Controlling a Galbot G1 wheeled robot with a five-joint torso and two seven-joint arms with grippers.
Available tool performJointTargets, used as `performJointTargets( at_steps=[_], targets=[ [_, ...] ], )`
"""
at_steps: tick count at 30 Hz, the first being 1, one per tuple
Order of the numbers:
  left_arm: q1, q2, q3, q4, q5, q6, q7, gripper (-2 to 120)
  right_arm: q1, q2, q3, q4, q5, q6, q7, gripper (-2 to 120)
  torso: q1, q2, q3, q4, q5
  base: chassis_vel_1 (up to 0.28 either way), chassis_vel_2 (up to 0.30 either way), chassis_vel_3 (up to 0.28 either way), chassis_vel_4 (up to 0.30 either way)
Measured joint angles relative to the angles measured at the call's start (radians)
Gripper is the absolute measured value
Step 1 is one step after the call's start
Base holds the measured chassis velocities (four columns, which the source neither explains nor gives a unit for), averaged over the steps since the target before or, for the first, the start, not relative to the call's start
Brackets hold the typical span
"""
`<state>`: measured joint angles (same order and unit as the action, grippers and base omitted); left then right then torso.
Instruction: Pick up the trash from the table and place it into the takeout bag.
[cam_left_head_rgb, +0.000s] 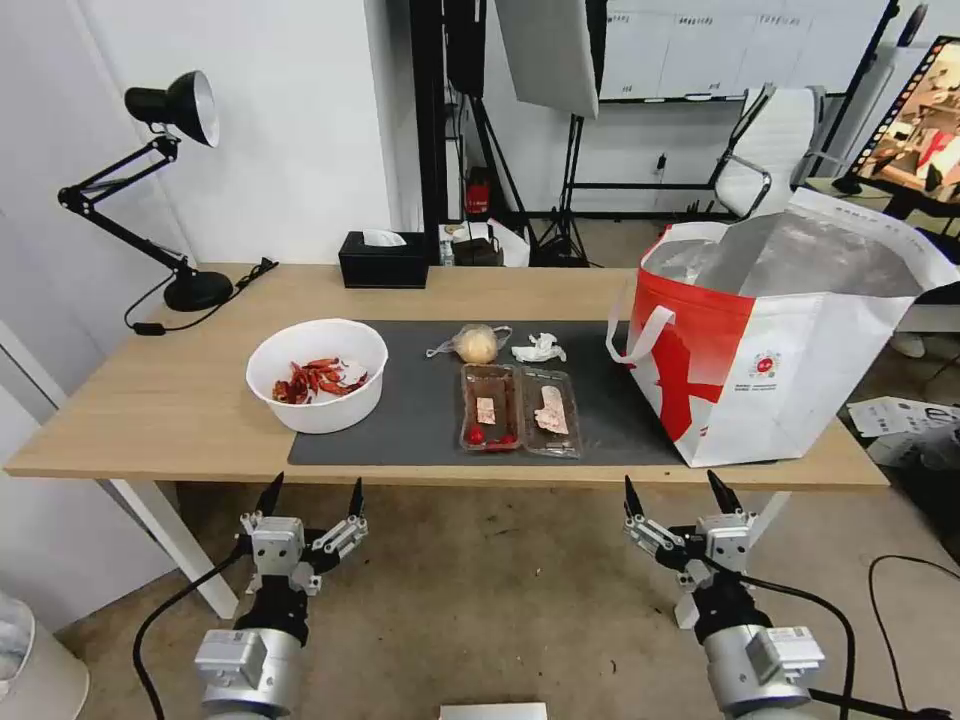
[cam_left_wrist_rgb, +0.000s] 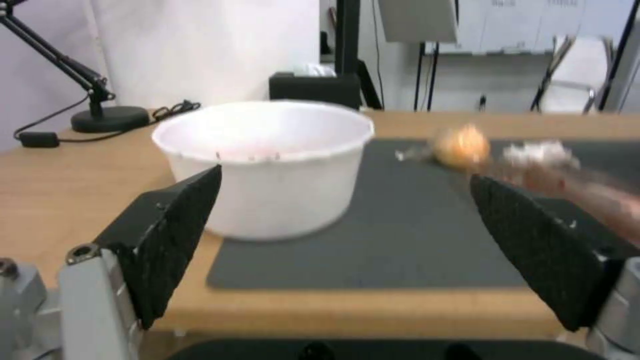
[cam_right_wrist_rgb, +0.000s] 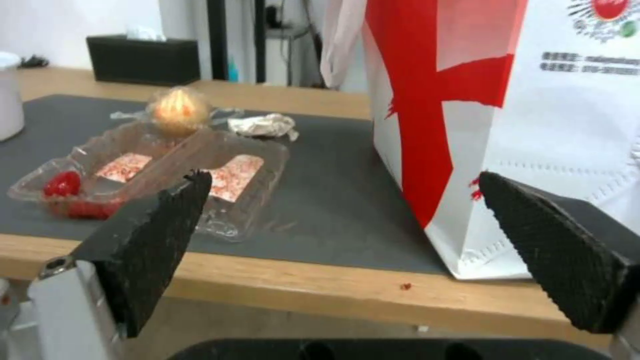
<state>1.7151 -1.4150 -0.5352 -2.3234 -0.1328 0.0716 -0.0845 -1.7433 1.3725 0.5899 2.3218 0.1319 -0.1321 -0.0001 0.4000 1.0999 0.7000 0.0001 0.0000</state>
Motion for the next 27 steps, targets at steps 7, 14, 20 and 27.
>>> performJointTargets(
  at_steps=[7,14,20,27],
  targets=[
    [-0.110,0.109,0.020,-0.033,-0.171,0.093,-0.109,100,0.072,-0.162,0.052,0.031,0.169,-0.171,-0.001,100,0.000,0.000,0.000,-0.0001,0.0001,0.000,0.000,0.000,0.000],
    [-0.143,0.131,0.047,-0.022,-0.221,0.088,-0.122,100,0.106,-0.206,0.054,0.031,0.247,-0.191,-0.010,100,0.000,0.000,0.000,-0.0001,-0.0001,0.000,0.000,0.000,0.000],
    [-0.140,0.131,0.047,-0.021,-0.215,0.085,-0.110,100,0.110,-0.204,0.051,0.025,0.248,-0.186,-0.011,100,0.000,0.000,0.000,-0.0001,0.0001,0.000,0.000,0.000,0.000],
    [-0.130,0.124,0.046,-0.020,-0.204,0.085,-0.096,100,0.110,-0.199,0.044,0.020,0.246,-0.179,-0.016,100,0.000,0.000,0.000,-0.0001,0.0000,0.000,0.000,0.000,0.000]
  ],
)
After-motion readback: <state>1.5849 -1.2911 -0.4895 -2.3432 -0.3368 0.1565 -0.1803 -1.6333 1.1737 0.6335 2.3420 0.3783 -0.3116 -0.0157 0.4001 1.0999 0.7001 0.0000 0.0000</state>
